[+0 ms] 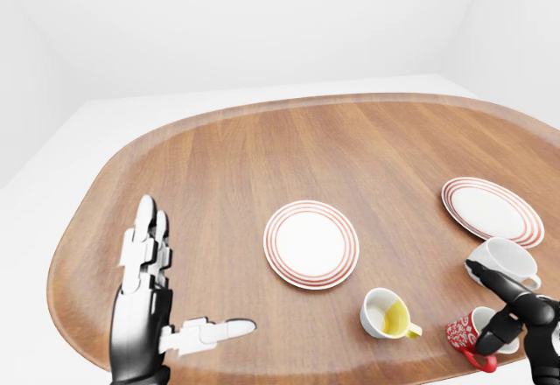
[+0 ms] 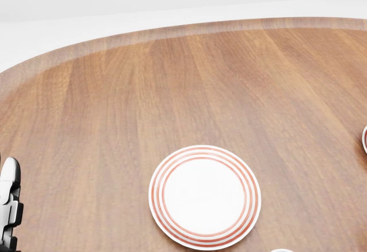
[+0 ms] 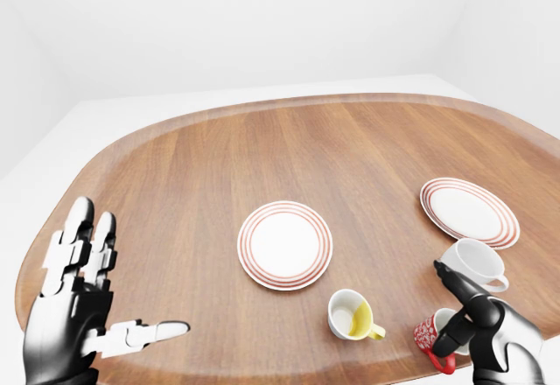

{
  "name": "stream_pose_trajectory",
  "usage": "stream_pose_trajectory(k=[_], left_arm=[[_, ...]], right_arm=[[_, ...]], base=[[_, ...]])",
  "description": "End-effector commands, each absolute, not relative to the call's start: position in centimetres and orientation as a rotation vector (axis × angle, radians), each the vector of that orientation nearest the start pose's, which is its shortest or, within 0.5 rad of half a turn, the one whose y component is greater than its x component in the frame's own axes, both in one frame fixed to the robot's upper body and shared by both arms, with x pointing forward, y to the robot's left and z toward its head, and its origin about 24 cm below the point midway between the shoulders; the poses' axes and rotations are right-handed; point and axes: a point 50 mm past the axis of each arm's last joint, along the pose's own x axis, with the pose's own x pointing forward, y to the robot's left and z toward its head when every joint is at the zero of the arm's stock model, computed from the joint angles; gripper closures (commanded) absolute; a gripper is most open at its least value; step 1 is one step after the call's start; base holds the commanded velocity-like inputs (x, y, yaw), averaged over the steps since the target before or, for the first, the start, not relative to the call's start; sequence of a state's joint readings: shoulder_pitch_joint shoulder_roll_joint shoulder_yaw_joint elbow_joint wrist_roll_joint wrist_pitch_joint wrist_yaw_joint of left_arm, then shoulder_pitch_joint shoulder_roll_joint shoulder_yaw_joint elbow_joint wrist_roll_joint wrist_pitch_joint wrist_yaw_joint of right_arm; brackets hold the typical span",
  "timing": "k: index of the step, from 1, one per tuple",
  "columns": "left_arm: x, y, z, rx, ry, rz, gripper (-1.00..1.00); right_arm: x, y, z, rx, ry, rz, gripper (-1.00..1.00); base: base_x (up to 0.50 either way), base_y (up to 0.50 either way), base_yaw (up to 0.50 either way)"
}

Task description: Put the red mug on the left plate.

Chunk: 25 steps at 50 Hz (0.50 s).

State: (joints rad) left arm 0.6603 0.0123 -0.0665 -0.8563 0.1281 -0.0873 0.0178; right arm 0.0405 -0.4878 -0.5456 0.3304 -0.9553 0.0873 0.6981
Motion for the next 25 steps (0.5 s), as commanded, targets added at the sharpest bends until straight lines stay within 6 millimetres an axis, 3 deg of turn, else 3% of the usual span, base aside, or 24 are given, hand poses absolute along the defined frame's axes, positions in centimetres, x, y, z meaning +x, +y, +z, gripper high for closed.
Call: stream_pose_trajectory(k=[1, 25], left_arm=[[12.52, 16.48, 13.11, 0.169, -0.303, 0.129, -1.0], [12.54, 16.45, 13.01, 0.17, -0.299, 0.129, -1.0]], right_arm=[[18.49, -36.83, -0.2, -0.971, 1.035, 0.165, -1.0], [18.13, -37.29, -0.82, -0.932, 1.068, 0.186, -1.0]], base=[[0.0, 0.0, 0.0], [0.0, 0.0, 0.0]])
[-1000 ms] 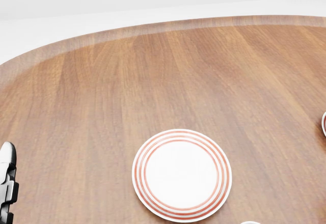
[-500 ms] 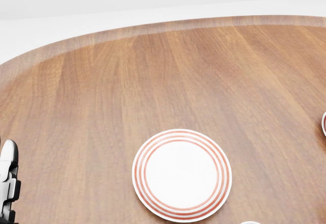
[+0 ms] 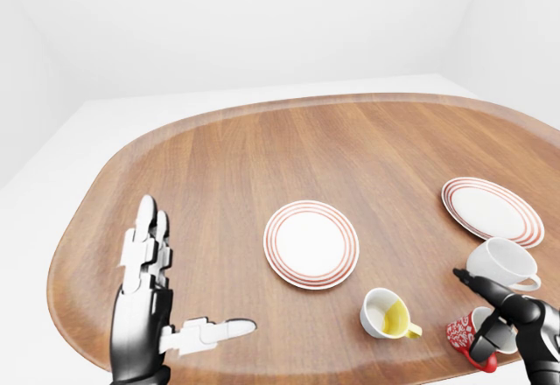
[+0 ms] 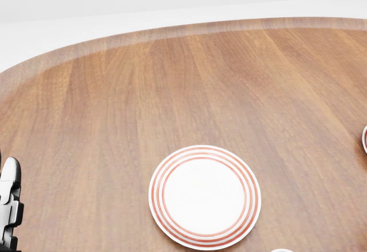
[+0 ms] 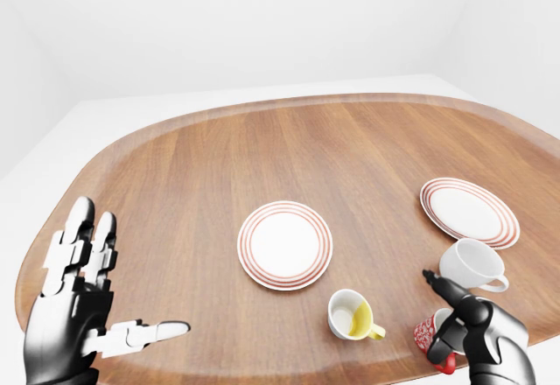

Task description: Put the red mug on the left plate.

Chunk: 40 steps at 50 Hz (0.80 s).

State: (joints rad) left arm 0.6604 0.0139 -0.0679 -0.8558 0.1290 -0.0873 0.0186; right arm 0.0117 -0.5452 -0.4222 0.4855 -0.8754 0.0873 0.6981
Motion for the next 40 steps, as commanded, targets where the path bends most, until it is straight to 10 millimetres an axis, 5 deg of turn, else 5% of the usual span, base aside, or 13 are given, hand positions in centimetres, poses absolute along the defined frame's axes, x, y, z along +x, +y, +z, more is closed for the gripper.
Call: stream_pose_trajectory(k=[1, 6, 7, 31, 32, 34, 35, 38, 39, 40], left_arm=[[12.5, 16.4, 13.0, 0.17, -0.299, 0.129, -1.0], [12.6, 16.4, 13.0, 0.17, -0.297, 0.129, -1.0], [12.6, 16.4, 13.0, 0.171, -0.297, 0.129, -1.0], [12.5, 16.4, 13.0, 0.17, -0.3, 0.128, -1.0], [12.5, 16.4, 13.0, 0.169, -0.3, 0.129, -1.0], [12.5, 16.4, 13.0, 0.169, -0.3, 0.129, -1.0], [12.6, 16.4, 13.0, 0.17, -0.302, 0.127, -1.0], [12.6, 16.4, 13.0, 0.17, -0.303, 0.126, -1.0], [12.7, 16.4, 13.0, 0.17, -0.304, 0.125, -1.0], [12.7, 16.4, 13.0, 0.17, -0.304, 0.125, -1.0]], right_arm=[[18.1, -37.3, -0.8, -0.931, 1.069, 0.187, -1.0], [18.0, -37.3, -0.9, -0.927, 1.074, 0.19, -1.0], [18.0, -37.3, -0.9, -0.926, 1.07, 0.187, 1.0], [18.1, -37.2, 0.2, -0.964, 1.025, 0.158, 1.0], [19.3, -37.2, 2.0, -0.998, 0.949, 0.11, 1.0], [19.4, -37.2, 2.1, -1.002, 0.942, 0.106, 1.0], [20.9, -36.9, 4.6, -1.071, 0.849, 0.067, 1.0], [21.8, -36.6, 6.1, -1.124, 0.8, 0.041, 1.0], [24.1, -36.1, 9.0, -1.213, 0.715, 0.01, 1.0], [24.2, -36.0, 9.2, -1.219, 0.71, 0.009, 1.0]], base=[[0.0, 0.0, 0.0], [0.0, 0.0, 0.0], [0.0, 0.0, 0.0], [0.0, 0.0, 0.0], [0.0, 0.0, 0.0], [0.0, 0.0, 0.0], [0.0, 0.0, 0.0], [0.0, 0.0, 0.0], [0.0, 0.0, 0.0], [0.0, 0.0, 0.0]])
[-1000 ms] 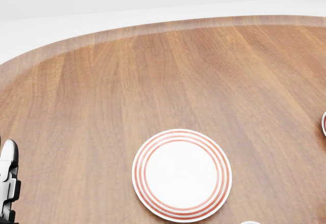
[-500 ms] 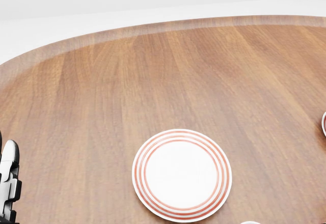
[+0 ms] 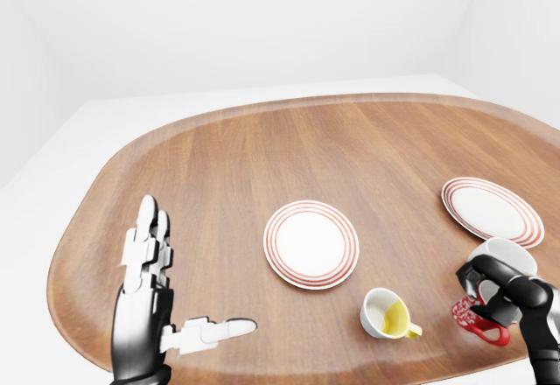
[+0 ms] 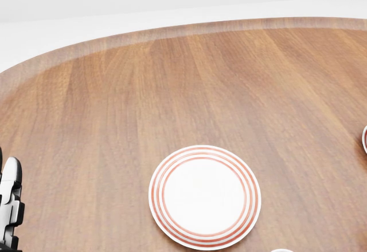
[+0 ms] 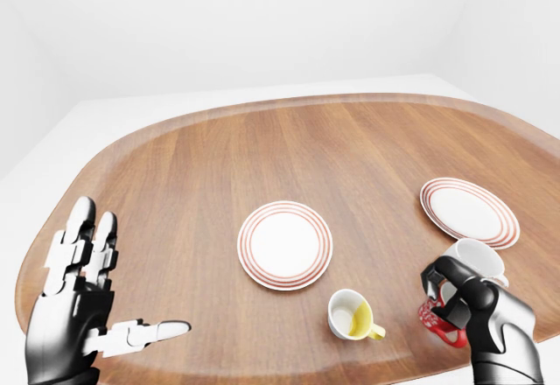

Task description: Put the red mug on the left plate.

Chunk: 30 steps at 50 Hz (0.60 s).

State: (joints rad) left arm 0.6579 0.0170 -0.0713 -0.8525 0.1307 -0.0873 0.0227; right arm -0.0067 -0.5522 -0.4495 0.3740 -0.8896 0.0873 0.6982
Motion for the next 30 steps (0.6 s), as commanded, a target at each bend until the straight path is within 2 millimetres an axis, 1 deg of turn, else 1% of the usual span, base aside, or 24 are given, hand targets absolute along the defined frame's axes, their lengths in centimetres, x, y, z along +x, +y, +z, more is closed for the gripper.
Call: stream_pose_trajectory(k=[1, 3, 4, 7, 8, 9, 10, 11, 12, 19, 20, 21, 22, 30], left_arm=[[12.7, 16.4, 13.0, 0.17, -0.304, 0.125, -1.0], [12.7, 16.4, 13.0, 0.17, -0.304, 0.126, -1.0], [12.7, 16.4, 13.0, 0.169, -0.305, 0.126, -1.0], [12.7, 16.4, 13.0, 0.169, -0.305, 0.126, -1.0], [12.7, 16.4, 13.0, 0.169, -0.305, 0.126, -1.0], [12.7, 16.4, 13.0, 0.169, -0.305, 0.126, -1.0], [12.7, 16.4, 13.0, 0.169, -0.302, 0.127, -1.0], [12.7, 16.4, 12.9, 0.168, -0.301, 0.127, -1.0], [12.7, 16.5, 12.9, 0.168, -0.301, 0.127, -1.0], [12.7, 16.5, 12.9, 0.167, -0.301, 0.127, -1.0], [12.8, 16.5, 12.9, 0.167, -0.3, 0.127, -1.0], [12.8, 16.5, 12.9, 0.167, -0.3, 0.127, -1.0], [12.8, 16.5, 12.9, 0.166, -0.301, 0.128, -1.0], [12.9, 16.5, 12.9, 0.165, -0.301, 0.128, -1.0]], right_arm=[[26.6, -35.1, 11.9, -1.297, 0.628, -0.012, 1.0], [28.2, -34.3, 13.6, -1.342, 0.577, -0.021, 1.0], [29.3, -33.7, 14.8, -1.368, 0.539, -0.025, 1.0], [29.4, -33.6, 14.9, -1.369, 0.536, -0.023, 1.0], [32.1, -31.5, 17.9, -1.449, 0.446, -0.034, 1.0], [32.3, -31.4, 18.1, -1.451, 0.441, -0.037, 1.0], [34.4, -29.3, 20.4, -1.479, 0.348, -0.051, 1.0], [34.6, -29.3, 20.5, -1.477, 0.344, -0.054, 1.0], [35.6, -28.3, 21.4, -1.469, 0.307, -0.051, 1.0], [35.7, -28.3, 21.5, -1.465, 0.306, -0.053, 1.0], [39.8, -24.5, 23.0, -1.453, 0.238, -0.026, 1.0], [40.3, -24.5, 23.1, -1.438, 0.24, -0.034, 1.0], [42.1, -20.9, 23.7, -1.393, 0.163, -0.012, 1.0], [42.4, -20.8, 23.8, -1.379, 0.165, -0.019, 1.0]], base=[[0.0, 0.0, 0.0], [0.0, 0.0, 0.0], [0.0, 0.0, 0.0], [0.0, 0.0, 0.0], [0.0, 0.0, 0.0], [0.0, 0.0, 0.0], [0.0, 0.0, 0.0], [0.0, 0.0, 0.0], [0.0, 0.0, 0.0], [0.0, 0.0, 0.0], [0.0, 0.0, 0.0], [0.0, 0.0, 0.0], [0.0, 0.0, 0.0], [0.0, 0.0, 0.0]])
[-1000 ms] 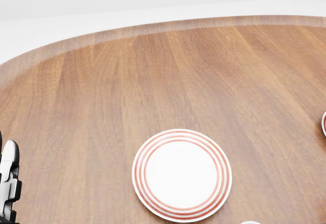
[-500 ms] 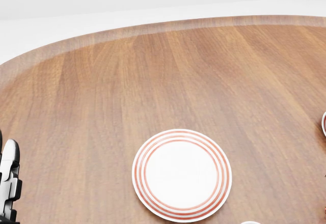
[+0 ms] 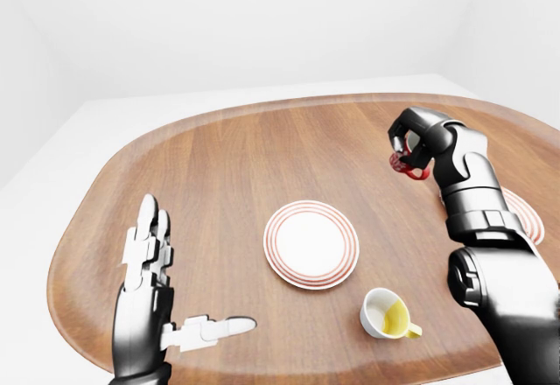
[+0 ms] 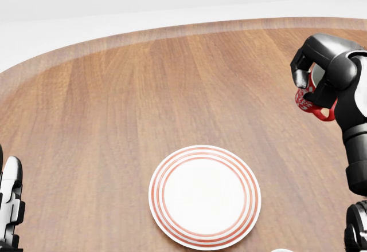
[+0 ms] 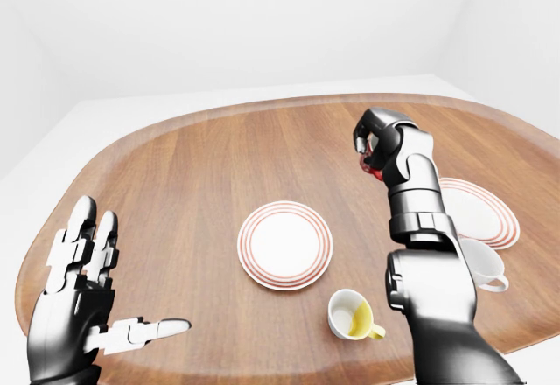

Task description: Put the red mug on the left plate.

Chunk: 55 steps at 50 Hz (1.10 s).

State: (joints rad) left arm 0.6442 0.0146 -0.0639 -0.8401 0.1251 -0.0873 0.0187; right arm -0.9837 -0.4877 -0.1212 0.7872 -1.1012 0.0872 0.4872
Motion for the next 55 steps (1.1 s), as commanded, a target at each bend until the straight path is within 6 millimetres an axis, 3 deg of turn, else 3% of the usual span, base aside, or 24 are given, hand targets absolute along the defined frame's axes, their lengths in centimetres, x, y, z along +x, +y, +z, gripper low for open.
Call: stream_pose_trajectory(k=[1, 4, 5, 6, 12, 37, 38, 39, 40, 42, 43, 47, 50, 55], left_arm=[[12.9, 16.5, 12.9, 0.165, -0.301, 0.128, -1.0], [12.9, 16.5, 12.9, 0.165, -0.301, 0.128, -1.0], [12.9, 16.6, 12.8, 0.161, -0.298, 0.124, -1.0], [12.9, 16.7, 12.8, 0.159, -0.298, 0.125, -1.0], [12.9, 16.8, 12.8, 0.155, -0.298, 0.127, -1.0], [12.9, 16.9, 12.8, 0.152, -0.299, 0.127, -1.0], [12.9, 16.9, 12.8, 0.153, -0.299, 0.129, -1.0], [12.9, 16.9, 12.8, 0.152, -0.298, 0.129, -1.0], [13.0, 17.0, 12.7, 0.148, -0.295, 0.132, -1.0], [13.0, 17.0, 12.7, 0.147, -0.295, 0.132, -1.0], [13.0, 17.0, 12.6, 0.146, -0.293, 0.132, -1.0], [13.0, 17.0, 12.6, 0.147, -0.292, 0.132, -1.0], [13.0, 17.0, 12.6, 0.146, -0.291, 0.131, -1.0], [12.9, 17.1, 12.5, 0.144, -0.287, 0.133, -1.0]], right_arm=[[42.4, -20.8, 23.8, -1.38, 0.164, -0.019, 1.0], [42.4, -20.8, 23.8, -1.38, 0.164, -0.019, 1.0], [43.2, -12.0, 19.8, -1.39, 0.078, 0.136, 1.0], [43.0, -10.6, 18.8, -1.384, 0.074, 0.175, 1.0], [42.3, -7.6, 16.6, -1.403, 0.072, 0.269, 1.0], [42.1, -6.9, 16.1, -1.389, 0.08, 0.301, 1.0], [41.3, -5.7, 13.7, -1.384, 0.096, 0.349, 1.0], [40.9, -5.5, 12.5, -1.397, 0.11, 0.369, 1.0], [39.5, -5.4, 8.6, -1.401, 0.161, 0.413, 1.0], [39.5, -5.4, 8.5, -1.401, 0.167, 0.418, 1.0], [38.9, -5.7, 7.0, -1.423, 0.199, 0.434, 1.0], [38.6, -6.0, 6.1, -1.417, 0.222, 0.443, 1.0], [37.4, -5.9, 4.0, -1.394, 0.264, 0.501, 1.0], [36.8, -6.0, 3.0, -1.398, 0.292, 0.521, 1.0]], base=[[0.0, 0.0, 0.0], [0.0, 0.0, 0.0], [0.0, 0.0, 0.0], [0.0, 0.0, 0.0], [0.0, 0.0, 0.0], [0.0, 0.0, 0.0], [0.01, 0.0, 0.0], [0.0, 0.0, 0.0], [0.0, 0.0, 0.0], [0.0, 0.0, 0.0], [0.0, 0.0, 0.0], [0.0, 0.0, 0.0], [0.0, 0.0, 0.0], [0.0, 0.0, 0.0]])
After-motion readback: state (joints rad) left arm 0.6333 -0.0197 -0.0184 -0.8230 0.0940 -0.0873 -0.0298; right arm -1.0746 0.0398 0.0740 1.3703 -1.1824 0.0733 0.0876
